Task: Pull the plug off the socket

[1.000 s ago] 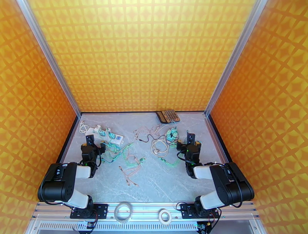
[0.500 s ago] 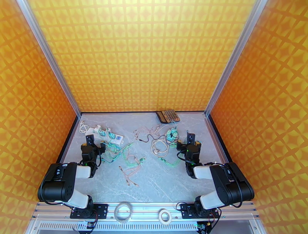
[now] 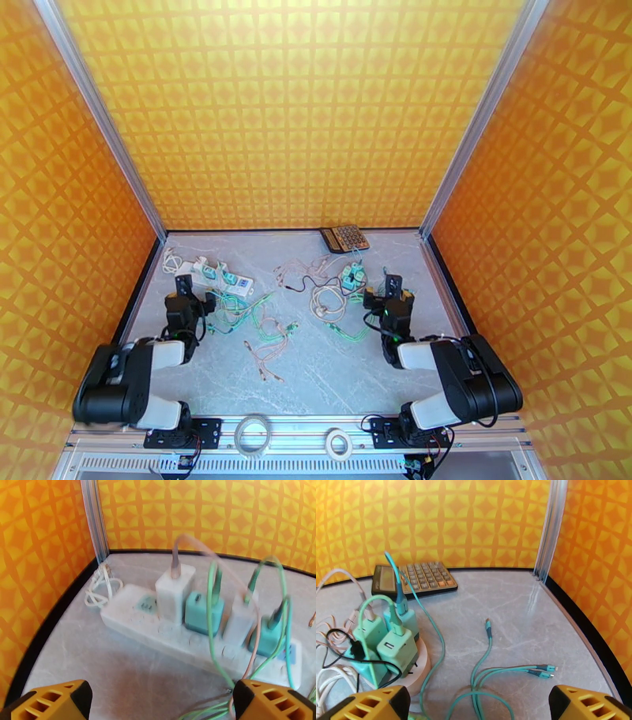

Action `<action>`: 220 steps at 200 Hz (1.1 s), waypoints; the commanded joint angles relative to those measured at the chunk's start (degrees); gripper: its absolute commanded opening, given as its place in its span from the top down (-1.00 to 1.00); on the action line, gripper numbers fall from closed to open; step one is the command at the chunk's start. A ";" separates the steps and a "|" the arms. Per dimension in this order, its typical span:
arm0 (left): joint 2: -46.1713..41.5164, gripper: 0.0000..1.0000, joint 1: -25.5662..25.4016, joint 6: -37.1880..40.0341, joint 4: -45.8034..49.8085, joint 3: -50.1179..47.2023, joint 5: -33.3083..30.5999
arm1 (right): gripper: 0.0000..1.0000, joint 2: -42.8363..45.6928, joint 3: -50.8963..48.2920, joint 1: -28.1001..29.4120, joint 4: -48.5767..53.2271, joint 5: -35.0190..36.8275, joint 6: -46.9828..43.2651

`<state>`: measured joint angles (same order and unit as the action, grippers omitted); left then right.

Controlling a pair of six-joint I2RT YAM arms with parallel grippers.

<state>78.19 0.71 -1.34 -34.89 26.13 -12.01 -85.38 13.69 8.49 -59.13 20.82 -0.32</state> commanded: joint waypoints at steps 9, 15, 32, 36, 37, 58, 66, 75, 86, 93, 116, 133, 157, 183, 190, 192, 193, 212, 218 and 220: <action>-7.88 -0.98 0.63 -8.75 31.14 17.38 -5.56 | -0.97 5.06 -2.96 0.19 -7.04 1.74 -1.41; -8.54 -0.98 0.61 -10.92 36.10 20.78 -5.59 | -0.97 8.89 -1.59 0.17 -0.47 4.04 -0.41; -9.60 -0.98 0.91 -18.04 49.43 29.33 -5.52 | -0.97 20.48 5.55 0.12 22.23 7.75 4.93; -9.90 -0.98 0.94 -19.55 51.46 30.60 -5.50 | -0.97 22.91 7.76 0.12 28.08 8.40 7.18; -9.94 -0.98 0.95 -19.83 51.88 30.89 -5.54 | -0.97 22.91 7.76 0.12 28.08 8.40 7.18; -11.94 -0.98 0.96 -23.80 56.21 33.82 -0.04 | -0.97 27.56 16.42 0.11 45.53 9.25 17.74; -12.80 -0.98 0.89 -24.47 56.87 34.14 3.06 | -0.97 27.81 18.77 0.12 49.02 8.19 20.42; -13.63 -0.98 0.66 -25.55 57.85 34.24 5.53 | -0.97 27.36 21.15 0.12 53.37 7.99 25.09; -14.29 -0.98 0.41 -26.33 59.74 34.48 7.81 | -0.97 26.13 23.23 0.04 54.21 4.18 26.10; -14.22 -0.98 0.28 -26.24 61.64 34.98 8.86 | -0.97 25.09 24.43 0.03 54.85 1.69 25.97; -14.24 -0.98 0.01 -25.79 66.71 34.85 9.18 | -0.97 22.47 27.81 0.04 56.94 -2.48 26.95; -14.24 -0.98 -1.02 -25.72 68.20 33.85 10.46 | -0.97 19.59 29.16 -0.07 56.38 -2.48 27.71; -15.26 -0.98 -6.45 -25.51 67.00 32.09 10.69 | -0.97 11.57 35.50 -0.54 61.12 -7.72 27.44; -15.36 -0.98 -14.13 -26.82 63.97 30.16 10.10 | -0.55 2.26 43.18 -2.03 67.05 -12.22 28.26; -15.26 -0.98 -16.22 -27.04 63.19 29.80 9.76 | -0.34 0.29 44.12 -3.00 66.39 -14.53 28.65; -15.26 -0.98 -16.78 -27.09 62.97 29.71 9.69 | -0.29 -0.29 44.33 -3.27 66.20 -15.27 28.84; -15.26 -0.98 -16.92 -27.11 62.91 29.65 9.71 | -0.27 -0.56 44.50 -3.42 66.09 -15.63 28.99; -11.92 -0.98 -22.33 -28.15 60.39 28.50 9.13 | 0.08 -6.59 47.65 -6.86 64.55 -23.13 32.14; -11.58 -0.98 -23.83 -28.51 59.41 28.08 8.79 | 0.21 -9.12 49.24 -8.01 64.70 -25.76 33.16; -11.44 -0.98 -24.31 -28.53 59.11 27.92 8.79 | 0.27 -10.05 49.87 -8.35 64.90 -26.82 33.55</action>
<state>64.73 -18.90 -27.81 28.14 55.88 -3.03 -88.77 58.94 3.86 3.68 5.85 29.17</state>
